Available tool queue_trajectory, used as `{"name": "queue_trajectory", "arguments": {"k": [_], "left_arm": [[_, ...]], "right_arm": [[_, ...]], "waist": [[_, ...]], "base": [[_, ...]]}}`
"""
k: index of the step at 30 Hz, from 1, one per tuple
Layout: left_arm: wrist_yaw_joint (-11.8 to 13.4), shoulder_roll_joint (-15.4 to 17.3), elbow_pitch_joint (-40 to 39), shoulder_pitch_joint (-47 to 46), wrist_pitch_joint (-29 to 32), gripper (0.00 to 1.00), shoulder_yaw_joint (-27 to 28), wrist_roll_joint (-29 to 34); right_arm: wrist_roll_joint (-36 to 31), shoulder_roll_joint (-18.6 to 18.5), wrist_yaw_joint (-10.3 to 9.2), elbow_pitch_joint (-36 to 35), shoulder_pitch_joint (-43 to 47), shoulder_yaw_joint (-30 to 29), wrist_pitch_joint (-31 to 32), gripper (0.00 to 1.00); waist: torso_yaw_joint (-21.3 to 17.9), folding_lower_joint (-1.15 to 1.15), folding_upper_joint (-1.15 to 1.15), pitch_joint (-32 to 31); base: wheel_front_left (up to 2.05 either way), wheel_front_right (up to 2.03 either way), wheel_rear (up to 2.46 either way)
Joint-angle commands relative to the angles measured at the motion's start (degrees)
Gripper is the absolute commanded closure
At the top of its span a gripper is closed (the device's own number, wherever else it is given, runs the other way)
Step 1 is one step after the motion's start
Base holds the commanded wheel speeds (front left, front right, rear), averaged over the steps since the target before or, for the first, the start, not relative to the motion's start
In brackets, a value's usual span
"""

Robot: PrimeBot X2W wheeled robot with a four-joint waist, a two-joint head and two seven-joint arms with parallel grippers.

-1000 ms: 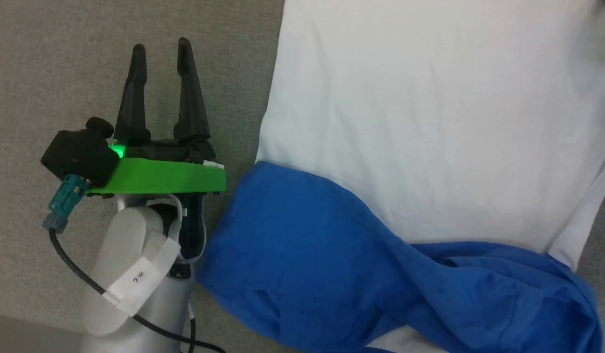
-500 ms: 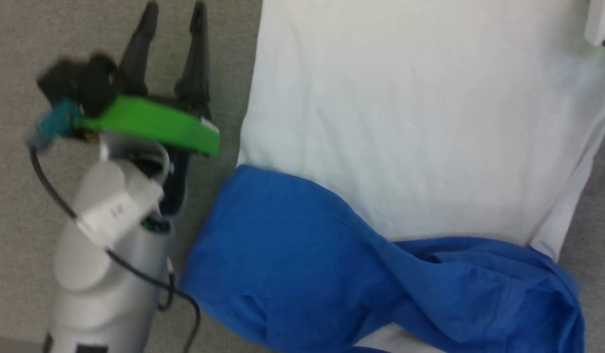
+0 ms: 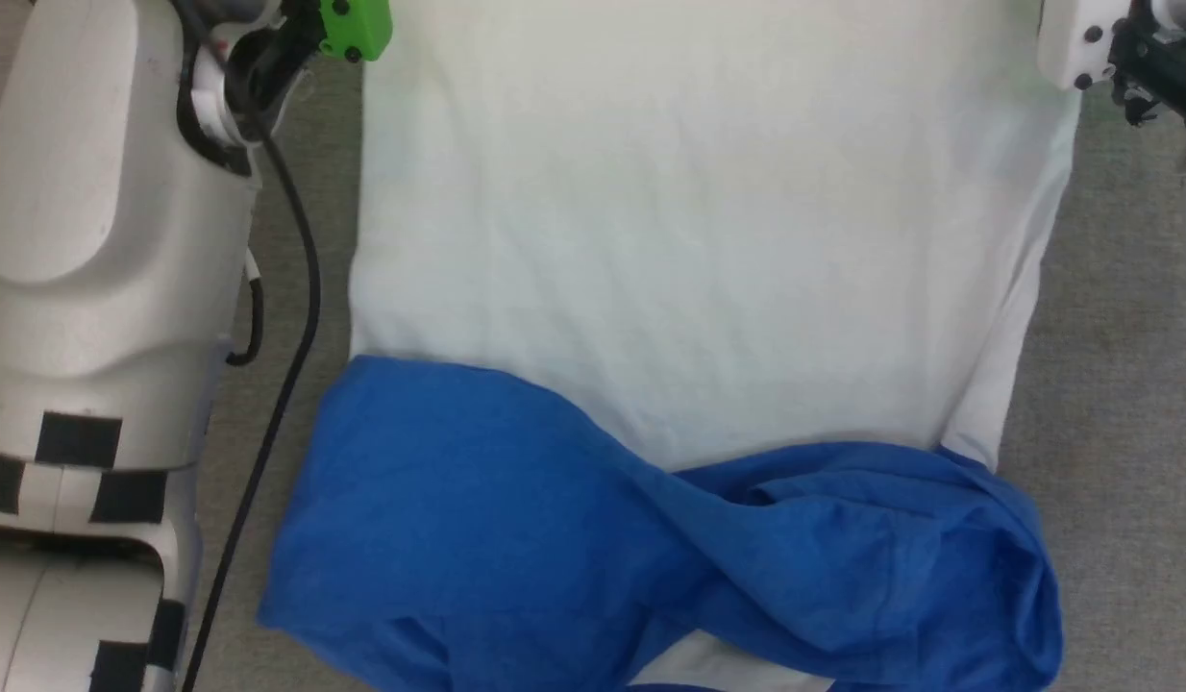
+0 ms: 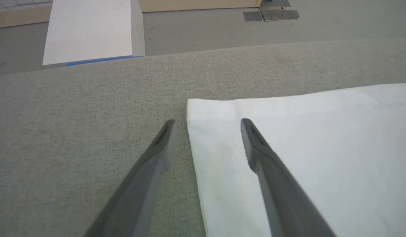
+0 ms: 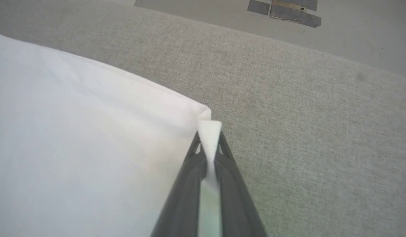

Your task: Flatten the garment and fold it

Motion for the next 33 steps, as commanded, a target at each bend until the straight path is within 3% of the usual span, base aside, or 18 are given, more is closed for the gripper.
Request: {"name": "queue_trajectory", "arguments": {"k": [1, 6, 9, 10, 11, 12, 18, 25, 29, 33], "left_arm": [[1.01, 0.63, 1.72, -1.26, 1.58, 0.0, -0.39, 1.04], [5.16, 1.38, 6.83, -2.62, 8.63, 0.0, -1.28, 2.47], [5.8, 1.23, 7.48, -1.93, 11.69, 0.0, -1.66, 1.86], [5.76, 1.06, 7.38, -1.62, 12.2, 0.27, -1.6, 1.41], [5.55, 0.97, 7.12, -1.34, 12.45, 0.8, -1.61, 1.05], [5.27, 1.0, 6.79, -1.19, 12.13, 1.0, -1.62, 0.89], [6.29, 0.64, 4.93, -1.75, 4.96, 1.0, 1.84, -0.52], [8.9, 0.97, 4.41, -6.19, -5.2, 1.0, 3.99, 2.0], [9.33, 1.05, 4.48, -9.15, -10.4, 1.0, 4.89, 2.91], [8.2, 0.61, 5.7, -10.34, -12.85, 1.0, 5.22, 2.18]], "right_arm": [[0.89, -0.03, -0.09, -0.37, -0.87, 0.7, -0.64, 1.0], [3.28, -0.88, -0.09, -1.71, -0.73, 3.39, -2.36, 1.0], [4.29, -1.69, -0.09, -2.13, -0.49, 4.35, -2.91, 1.0], [4.52, -1.92, -0.09, -2.2, -0.46, 4.48, -3.02, 1.0], [4.74, -2.22, -0.09, -2.29, -0.42, 4.62, -3.12, 1.0], [4.89, -2.45, -0.09, -2.34, -0.39, 4.72, -3.19, 1.0], [5.0, -3.96, -0.09, -2.31, -1.47, 5.08, -4.1, 1.0], [3.37, -4.08, -0.09, -1.17, -6.72, 4.68, -9.17, 1.0], [1.46, -3.53, -0.09, 0.34, -10.69, 4.6, -13.25, 1.0], [0.41, -2.31, -0.09, 2.18, -12.67, 4.5, -16.49, 1.0]], "waist": [[-2.23, -0.01, 0.0, 1.99], [-3.59, -0.01, 0.0, 3.3], [-3.7, -0.01, 0.0, 3.59], [-3.65, -0.01, 0.0, 3.67], [-3.57, -0.01, 0.0, 3.75], [-3.49, -0.01, 0.0, 3.79], [-2.88, -0.01, 0.0, 3.5], [-2.58, -0.01, 0.0, 2.79], [-2.54, -0.01, 0.0, 2.42], [-2.38, -0.01, 0.0, 1.66]], "base": [[0.0, 0.0, 0.0], [0.0, 0.0, 0.0], [0.0, 0.0, 0.0], [0.0, 0.0, 0.0], [0.0, 0.0, 0.0], [0.0, 0.0, 0.0], [0.0, 0.0, 0.0], [0.0, 0.0, 0.0], [0.0, 0.0, 0.0], [0.0, 0.0, 0.0]]}}
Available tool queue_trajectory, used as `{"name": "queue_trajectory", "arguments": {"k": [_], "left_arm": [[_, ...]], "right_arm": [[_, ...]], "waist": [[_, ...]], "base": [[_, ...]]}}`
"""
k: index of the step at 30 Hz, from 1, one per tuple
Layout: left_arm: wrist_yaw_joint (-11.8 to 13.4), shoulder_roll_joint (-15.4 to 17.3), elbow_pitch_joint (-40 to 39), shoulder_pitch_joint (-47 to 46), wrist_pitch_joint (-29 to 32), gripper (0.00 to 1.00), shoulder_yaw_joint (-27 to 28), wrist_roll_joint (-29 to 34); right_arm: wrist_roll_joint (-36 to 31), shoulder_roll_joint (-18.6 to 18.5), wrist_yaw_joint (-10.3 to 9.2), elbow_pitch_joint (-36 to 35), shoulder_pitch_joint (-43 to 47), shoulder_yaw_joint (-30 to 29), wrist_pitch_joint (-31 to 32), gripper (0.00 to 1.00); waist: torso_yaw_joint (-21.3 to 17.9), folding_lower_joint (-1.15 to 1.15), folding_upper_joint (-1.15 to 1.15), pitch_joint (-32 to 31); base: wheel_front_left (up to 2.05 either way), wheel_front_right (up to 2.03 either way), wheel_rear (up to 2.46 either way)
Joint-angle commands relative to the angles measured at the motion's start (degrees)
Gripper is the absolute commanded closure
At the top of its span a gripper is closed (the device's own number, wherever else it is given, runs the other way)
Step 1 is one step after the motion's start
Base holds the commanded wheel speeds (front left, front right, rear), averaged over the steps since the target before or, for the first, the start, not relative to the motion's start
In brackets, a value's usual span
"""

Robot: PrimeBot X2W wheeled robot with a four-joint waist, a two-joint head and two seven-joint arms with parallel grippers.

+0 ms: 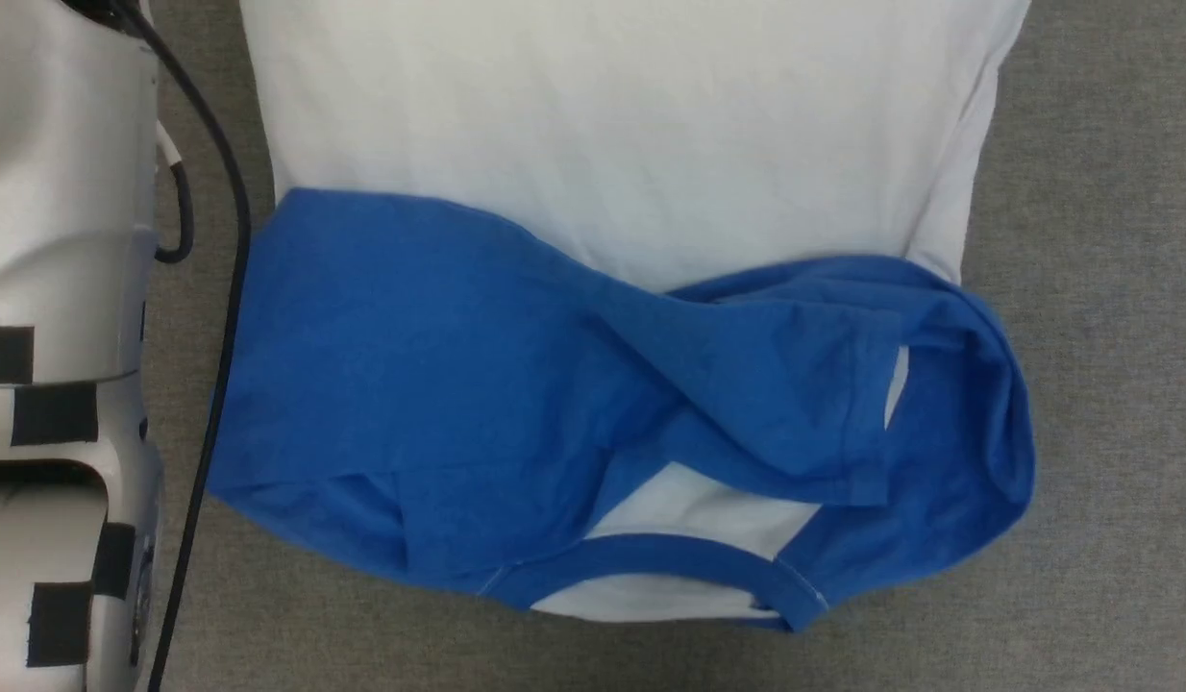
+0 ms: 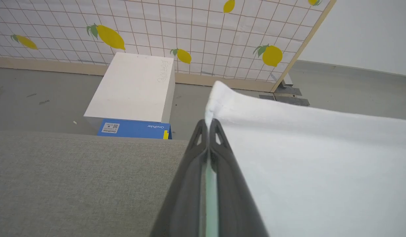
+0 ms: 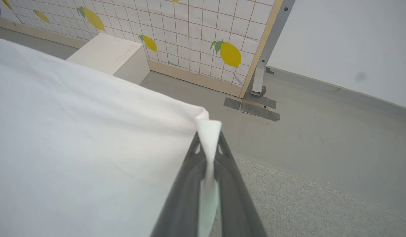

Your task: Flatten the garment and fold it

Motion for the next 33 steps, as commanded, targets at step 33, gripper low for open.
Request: {"name": "queue_trajectory", "arguments": {"k": [33], "left_arm": [[-5.48, 1.0, -25.83, 59.06, -19.33, 1.0, -2.1, -7.1]], "right_arm": [[14.76, -1.01, -0.1, -13.0, 47.61, -0.75, -10.64, 1.0]], "waist": [[1.2, 0.0, 0.0, -31.18]], "base": [[0.0, 0.0, 0.0]]}}
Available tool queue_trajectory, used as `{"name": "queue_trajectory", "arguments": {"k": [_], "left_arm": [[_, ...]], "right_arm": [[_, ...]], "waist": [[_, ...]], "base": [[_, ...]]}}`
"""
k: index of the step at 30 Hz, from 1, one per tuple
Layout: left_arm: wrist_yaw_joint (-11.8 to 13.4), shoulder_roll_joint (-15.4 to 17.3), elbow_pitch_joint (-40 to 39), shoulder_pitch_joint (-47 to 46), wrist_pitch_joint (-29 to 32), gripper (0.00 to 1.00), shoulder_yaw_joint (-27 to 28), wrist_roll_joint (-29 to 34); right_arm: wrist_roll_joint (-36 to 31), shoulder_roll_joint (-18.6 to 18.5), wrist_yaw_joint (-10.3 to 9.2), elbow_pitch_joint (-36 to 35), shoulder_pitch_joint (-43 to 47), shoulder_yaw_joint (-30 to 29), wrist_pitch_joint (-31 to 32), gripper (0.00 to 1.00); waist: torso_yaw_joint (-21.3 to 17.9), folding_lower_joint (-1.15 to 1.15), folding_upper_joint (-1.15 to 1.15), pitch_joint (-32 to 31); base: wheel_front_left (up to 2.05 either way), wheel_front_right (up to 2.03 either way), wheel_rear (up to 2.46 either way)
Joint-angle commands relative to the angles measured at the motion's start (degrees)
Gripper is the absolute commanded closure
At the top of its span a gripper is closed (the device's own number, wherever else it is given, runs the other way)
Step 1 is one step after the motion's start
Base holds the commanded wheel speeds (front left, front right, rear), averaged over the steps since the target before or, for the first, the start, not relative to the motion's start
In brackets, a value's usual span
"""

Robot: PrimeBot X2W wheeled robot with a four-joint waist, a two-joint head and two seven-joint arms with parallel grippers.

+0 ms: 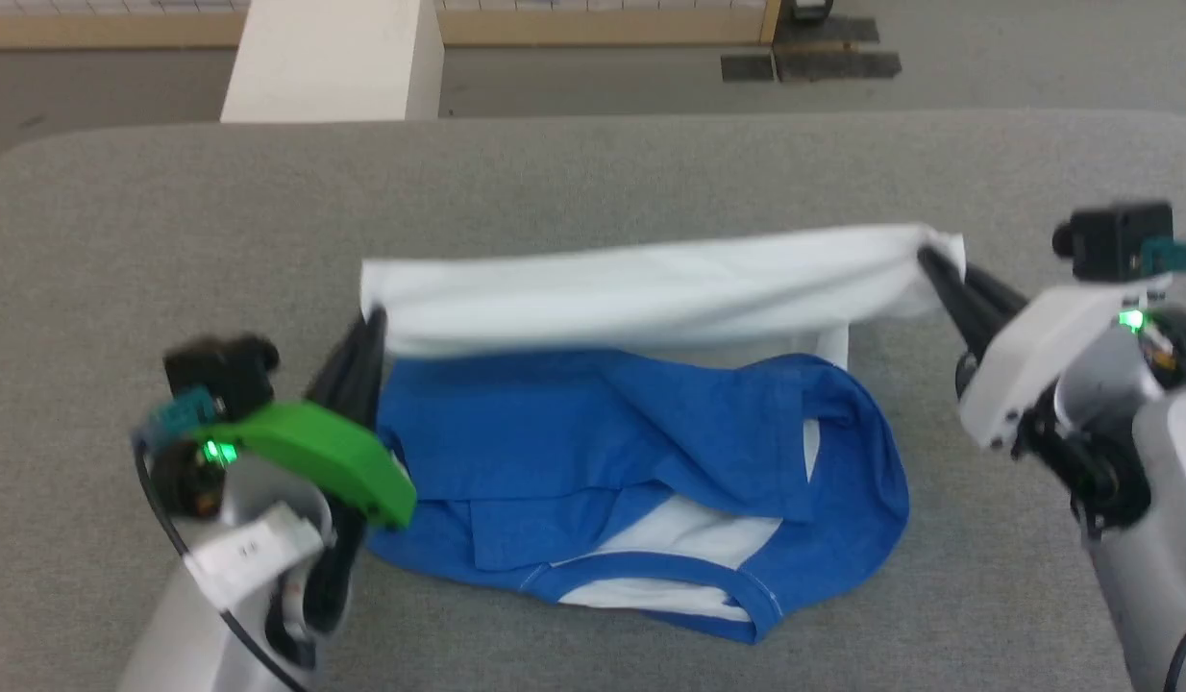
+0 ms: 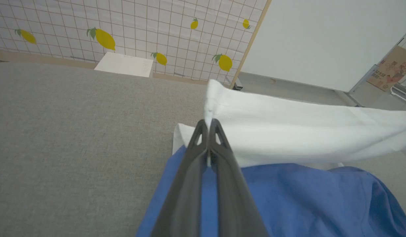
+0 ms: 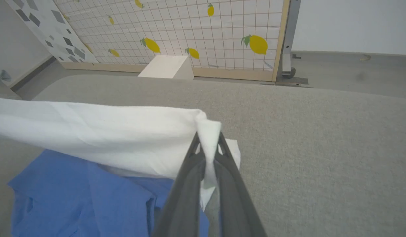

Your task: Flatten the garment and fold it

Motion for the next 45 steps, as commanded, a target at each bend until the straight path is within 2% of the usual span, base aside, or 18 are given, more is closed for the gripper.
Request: {"name": "queue_trajectory", "arguments": {"k": [1, 7, 15, 27, 28, 29, 30, 31, 35, 39, 45], "left_arm": [[0.37, -0.28, 0.0, 2.39, -0.47, 1.0, -0.2, -0.39], [0.29, -1.04, 1.57, 8.23, -2.17, 1.0, -0.91, -1.32], [0.32, -1.78, 5.23, 12.5, -2.7, 1.0, -1.26, -2.88], [1.39, -3.17, 16.74, 11.99, 0.39, 1.0, -2.14, -4.69], [1.61, -3.2, 17.32, 11.9, 0.59, 0.91, -2.08, -4.79], [1.72, -3.19, 17.64, 11.84, 0.62, 0.67, -2.02, -4.85], [1.95, -3.12, 17.98, 11.83, 0.78, 0.16, -1.89, -4.97], [2.17, -3.0, 18.17, 11.84, 0.99, 0.0, -1.77, -5.04], [3.57, -2.08, 18.15, 12.31, 2.34, 0.0, -0.65, -5.78], [6.59, -0.09, 16.39, 13.57, 4.61, 0.0, 1.06, -6.06], [11.02, 3.12, 9.67, 14.24, 4.63, 0.0, 5.16, -5.85]], "right_arm": [[0.35, 0.6, -0.09, -1.16, 2.6, -0.79, 0.29, 1.0], [0.03, 3.06, -0.09, -5.42, 11.58, -4.58, 2.06, 1.0], [-1.95, 5.13, -0.09, -7.73, 20.11, -7.38, 4.82, 1.0], [-4.75, 6.85, -0.09, -2.87, 23.35, -5.36, 7.36, 1.0], [-4.7, 6.87, -0.09, -2.57, 23.33, -5.05, 7.42, 1.0], [-4.53, 6.76, -0.09, -2.38, 23.47, -4.51, 7.88, 0.66], [-4.2, 6.58, -0.09, -2.19, 23.74, -4.14, 8.63, 0.0], [-3.77, 6.44, -0.09, -2.18, 24.03, -3.88, 9.37, 0.0], [-1.42, 4.68, -0.09, -4.66, 26.03, -3.46, 12.42, 0.0], [1.39, 1.74, -0.09, -9.52, 28.59, -5.1, 16.19, 0.0], [6.53, -0.67, -0.09, -17.03, 29.06, -12.44, 22.39, 0.0]], "waist": [[0.3, 0.01, 0.0, -2.78], [0.31, 0.01, 0.0, -3.54], [0.45, 0.01, 0.0, -4.23], [-0.39, 0.01, 0.0, -4.56], [-0.46, 0.01, 0.0, -4.65], [-0.51, 0.01, 0.0, -4.73], [-0.55, 0.01, 0.0, -4.85], [-0.56, 0.01, 0.0, -5.01], [-0.4, 0.01, 0.0, -5.85], [-0.31, 0.01, 0.0, -6.74], [-0.14, 0.01, 0.0, -7.29]], "base": [[0.0, 0.0, 0.0], [0.0, 0.0, 0.0], [0.0, 0.0, 0.0], [0.0, 0.0, 0.0], [0.0, 0.0, 0.0], [0.0, 0.0, 0.0], [0.0, 0.0, 0.0], [0.0, 0.0, 0.0], [0.0, 0.0, 0.0], [0.0, 0.0, 0.0], [0.0, 0.0, 0.0]]}}
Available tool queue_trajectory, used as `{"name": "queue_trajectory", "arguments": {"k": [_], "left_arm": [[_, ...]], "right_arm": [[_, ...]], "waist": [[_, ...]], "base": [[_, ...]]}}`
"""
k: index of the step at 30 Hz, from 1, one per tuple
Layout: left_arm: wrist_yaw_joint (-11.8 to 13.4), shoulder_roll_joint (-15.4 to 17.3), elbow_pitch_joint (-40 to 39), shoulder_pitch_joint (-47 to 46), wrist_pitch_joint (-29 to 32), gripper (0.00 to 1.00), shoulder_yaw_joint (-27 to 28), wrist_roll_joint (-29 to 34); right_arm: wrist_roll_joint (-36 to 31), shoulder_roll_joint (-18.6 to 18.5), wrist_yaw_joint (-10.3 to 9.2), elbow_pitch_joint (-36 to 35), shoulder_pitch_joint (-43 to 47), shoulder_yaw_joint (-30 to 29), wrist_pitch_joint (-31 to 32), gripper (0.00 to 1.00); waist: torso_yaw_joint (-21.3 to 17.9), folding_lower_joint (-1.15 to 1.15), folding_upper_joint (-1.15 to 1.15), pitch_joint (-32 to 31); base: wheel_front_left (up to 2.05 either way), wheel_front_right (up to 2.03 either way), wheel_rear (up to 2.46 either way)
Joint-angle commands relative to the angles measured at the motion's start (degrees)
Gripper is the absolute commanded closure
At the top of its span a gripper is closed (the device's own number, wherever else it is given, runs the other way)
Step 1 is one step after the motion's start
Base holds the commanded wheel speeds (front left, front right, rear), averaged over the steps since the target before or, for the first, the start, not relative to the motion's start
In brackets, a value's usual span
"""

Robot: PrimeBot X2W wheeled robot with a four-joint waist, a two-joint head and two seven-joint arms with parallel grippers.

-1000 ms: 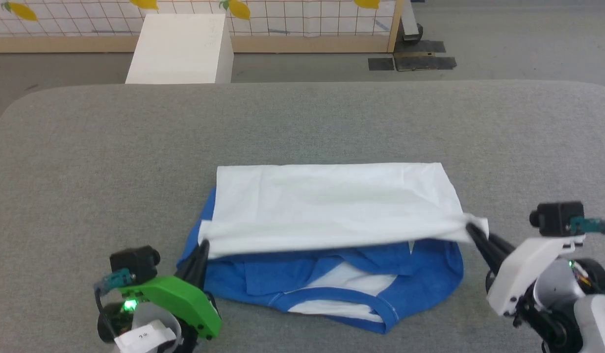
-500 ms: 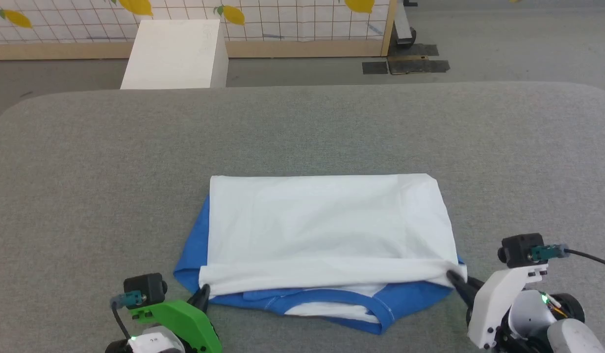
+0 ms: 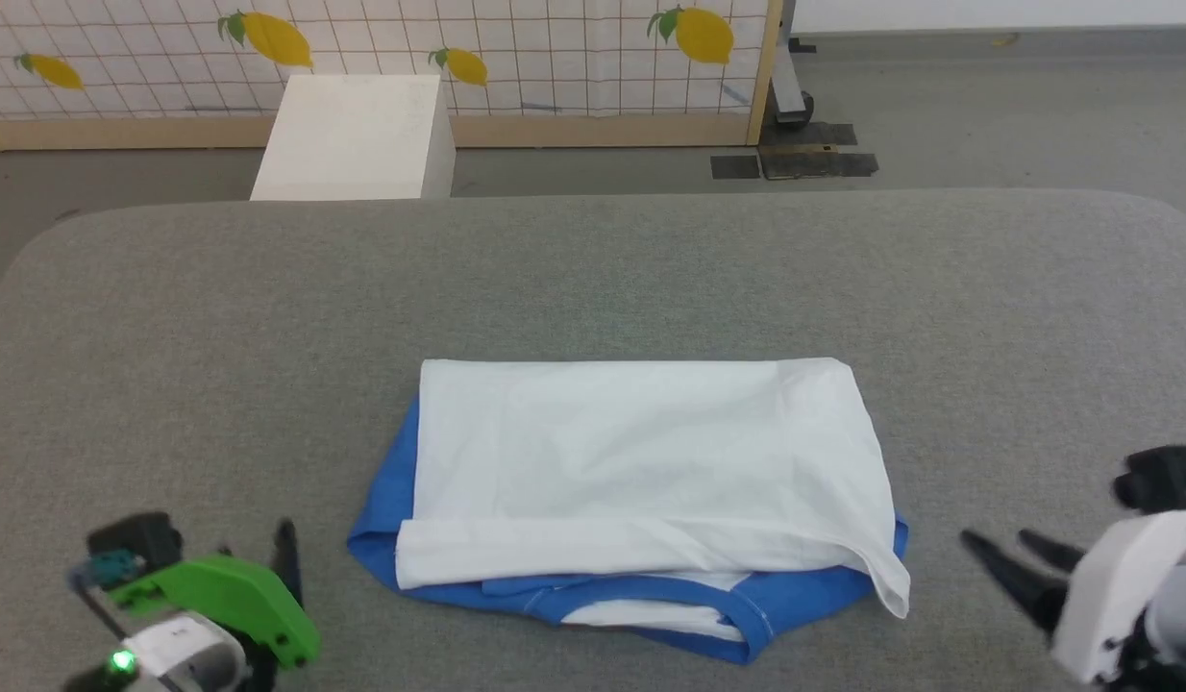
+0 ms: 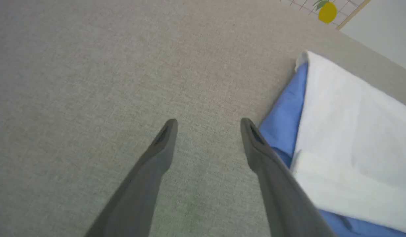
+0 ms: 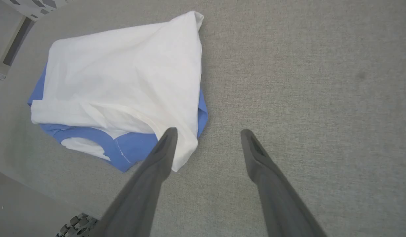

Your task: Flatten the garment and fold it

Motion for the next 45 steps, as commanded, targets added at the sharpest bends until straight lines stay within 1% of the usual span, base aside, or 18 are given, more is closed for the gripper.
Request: {"name": "queue_trajectory", "arguments": {"k": [1, 4, 6, 7, 9, 11, 13, 16, 18, 24, 26, 32, 36, 37, 38, 39, 45], "left_arm": [[0.42, 0.78, -2.7, -0.11, -1.95, 0.0, 1.06, 0.61], [-0.83, 1.75, -8.38, -1.39, -8.2, 0.0, 2.5, 2.5], [-2.39, 1.35, -11.59, -2.53, -13.97, 0.0, 3.25, 3.54], [-3.38, 1.32, -12.62, -3.15, -17.46, 0.0, 3.41, 4.58], [-4.59, 1.31, -13.71, -4.08, -22.57, 0.0, 3.3, 7.12], [-5.91, 0.97, -15.19, -5.35, -24.73, 0.0, 2.99, 10.3], [-6.75, -0.44, -16.82, -6.48, -25.3, 0.0, 3.04, 13.32], [-7.86, -4.12, -19.99, -7.26, -25.38, 0.0, 4.77, 17.45], [-8.85, -6.29, -20.67, -6.99, -25.39, 0.0, 5.9, 19.12], [-12.55, -10.76, -20.07, -6.48, -25.41, 0.0, 9.23, 22.05], [-13.69, -11.99, -19.8, -6.31, -25.41, 0.0, 10.42, 22.87], [-16.18, -14.11, -18.28, -6.05, -25.41, 0.0, 12.46, 24.42], [-17.19, -14.99, -17.23, -6.05, -25.41, 0.0, 13.1, 25.01], [-17.35, -15.13, -17.14, -6.07, -25.41, 0.0, 13.22, 25.14], [-17.5, -15.29, -16.89, -6.0, -25.41, 0.0, 13.34, 25.29], [-17.61, -15.39, -16.78, -5.95, -25.41, 0.0, 13.5, 25.43], [-18.26, -15.82, -16.52, -5.35, -25.42, 0.0, 14.71, 25.92]], "right_arm": [[0.24, -0.63, -0.08, -1.31, -1.0, -1.68, 0.84, 0.0], [0.64, -0.67, -0.08, -1.43, -4.32, -3.56, 2.1, 0.0], [0.39, -0.8, -0.08, -0.05, -7.06, -3.51, 2.59, 0.0], [0.93, -0.5, -0.08, 1.28, -8.69, -3.12, 2.92, 0.0], [1.64, -0.44, -0.08, 4.11, -11.45, -1.78, 3.84, 0.0], [2.17, -1.3, -0.08, 6.56, -13.67, 0.66, 4.95, 0.0], [3.38, -2.1, -0.08, 8.71, -15.48, 3.23, 6.14, 0.0], [5.41, -3.47, -0.08, 11.24, -17.51, 7.07, 7.47, 0.0], [6.48, -4.14, -0.08, 12.51, -18.45, 9.14, 8.01, 0.0], [8.76, -4.83, -0.08, 15.52, -20.08, 15.15, 6.81, 0.0], [9.36, -4.37, -0.08, 16.23, -20.69, 17.63, 6.0, 0.0], [10.7, -3.0, -0.08, 17.95, -23.04, 24.31, 4.2, 0.0], [10.93, -3.29, -0.08, 19.82, -24.11, 26.58, 2.66, 0.0], [10.94, -3.47, -0.08, 20.5, -24.23, 26.82, 2.55, 0.21], [10.91, -3.68, -0.08, 21.23, -24.42, 26.88, 2.08, 0.85], [10.88, -3.83, -0.08, 21.76, -24.57, 26.76, 1.57, 1.0], [11.47, -5.89, -0.08, 23.88, -25.15, 25.03, -0.48, 1.0]], "waist": [[0.1, 0.0, 0.0, 0.24], [0.06, 0.0, 0.0, 1.34], [0.36, 0.0, 0.0, 2.74], [0.48, 0.0, 0.0, 3.53], [0.85, 0.0, 0.0, 5.16], [1.51, 0.0, 0.0, 6.98], [2.21, 0.0, 0.0, 8.61], [3.22, 0.0, 0.0, 10.82], [3.79, 0.0, 0.0, 11.89], [4.96, 0.0, 0.0, 13.56], [5.12, 0.0, 0.0, 13.75], [5.32, 0.0, 0.0, 13.55], [5.52, 0.0, 0.0, 13.14], [5.55, 0.0, 0.0, 13.05], [5.55, 0.0, 0.0, 12.85], [5.51, 0.0, 0.0, 12.71], [4.94, 0.0, 0.0, 11.42]], "base": [[0.0, 0.0, 0.0], [0.0, 0.0, 0.0], [0.0, 0.0, 0.0], [0.0, 0.0, 0.0], [0.0, 0.0, 0.0], [0.0, 0.0, 0.0], [0.0, 0.0, 0.0], [0.0, 0.0, 0.0], [0.0, 0.0, 0.0], [0.0, 0.0, 0.0], [0.0, 0.0, 0.0], [0.0, 0.0, 0.0], [0.0, 0.0, 0.0], [0.0, 0.0, 0.0], [0.0, 0.0, 0.0], [0.0, 0.0, 0.0], [0.0, 0.0, 0.0]]}}
